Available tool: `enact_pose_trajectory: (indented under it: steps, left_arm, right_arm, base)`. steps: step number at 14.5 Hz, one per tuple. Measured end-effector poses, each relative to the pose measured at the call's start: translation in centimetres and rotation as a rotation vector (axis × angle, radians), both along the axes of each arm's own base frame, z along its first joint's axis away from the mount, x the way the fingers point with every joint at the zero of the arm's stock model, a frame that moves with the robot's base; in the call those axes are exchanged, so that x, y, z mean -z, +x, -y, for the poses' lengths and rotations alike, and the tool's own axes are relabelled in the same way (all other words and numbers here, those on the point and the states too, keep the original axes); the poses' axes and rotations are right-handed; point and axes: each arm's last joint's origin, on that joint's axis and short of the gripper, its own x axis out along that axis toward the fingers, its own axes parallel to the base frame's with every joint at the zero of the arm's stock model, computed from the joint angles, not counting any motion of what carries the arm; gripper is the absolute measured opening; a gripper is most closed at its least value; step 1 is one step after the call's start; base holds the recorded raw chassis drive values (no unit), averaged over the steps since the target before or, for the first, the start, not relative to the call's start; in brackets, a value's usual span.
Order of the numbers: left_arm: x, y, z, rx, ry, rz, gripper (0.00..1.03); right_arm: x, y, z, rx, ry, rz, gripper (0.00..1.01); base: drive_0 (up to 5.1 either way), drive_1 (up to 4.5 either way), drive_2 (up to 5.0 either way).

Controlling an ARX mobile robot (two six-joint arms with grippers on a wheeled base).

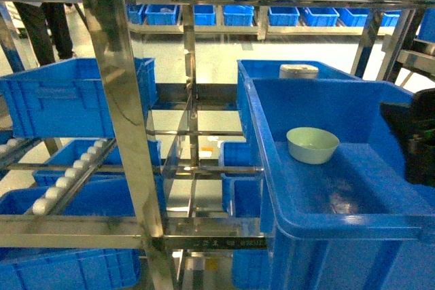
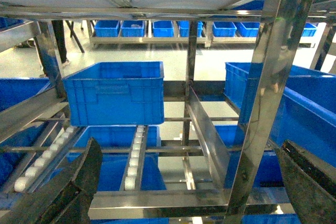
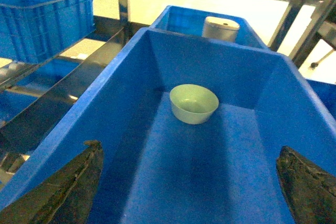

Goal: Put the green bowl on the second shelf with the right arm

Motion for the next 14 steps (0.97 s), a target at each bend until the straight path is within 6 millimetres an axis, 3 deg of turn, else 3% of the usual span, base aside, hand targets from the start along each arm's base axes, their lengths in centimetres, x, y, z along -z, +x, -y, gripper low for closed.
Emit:
enact_pose_trajectory:
  steps: [8, 10, 12, 14]
  left_arm:
    - [0.0, 0.0, 0.0, 0.000, 0.000, 0.000, 0.98]
    - [0.0, 0.0, 0.0, 0.000, 0.000, 0.001, 0.98]
    - [0.0, 0.0, 0.0, 0.001, 0.000, 0.000, 0.98]
    - [0.0, 0.0, 0.0, 0.001, 0.000, 0.001, 0.98]
  right_arm:
    - [-8.3, -13.2, 5.0, 0.082, 0.043, 0.148, 0.98]
    - [-8.6, -13.8, 5.0, 0.074, 0.026, 0.177, 0.98]
    - [-6.1, -14.9, 6.0, 0.163, 0.077, 0.289, 0.61]
    - [-4.3, -14.6, 5.9, 0.160, 0.079, 0.251, 0.42]
  base:
    - [0.0, 0.00, 0.0]
    - [0.0, 0.00, 0.0]
    - [0.0, 0.00, 0.0]
    - [0.0, 0.00, 0.0]
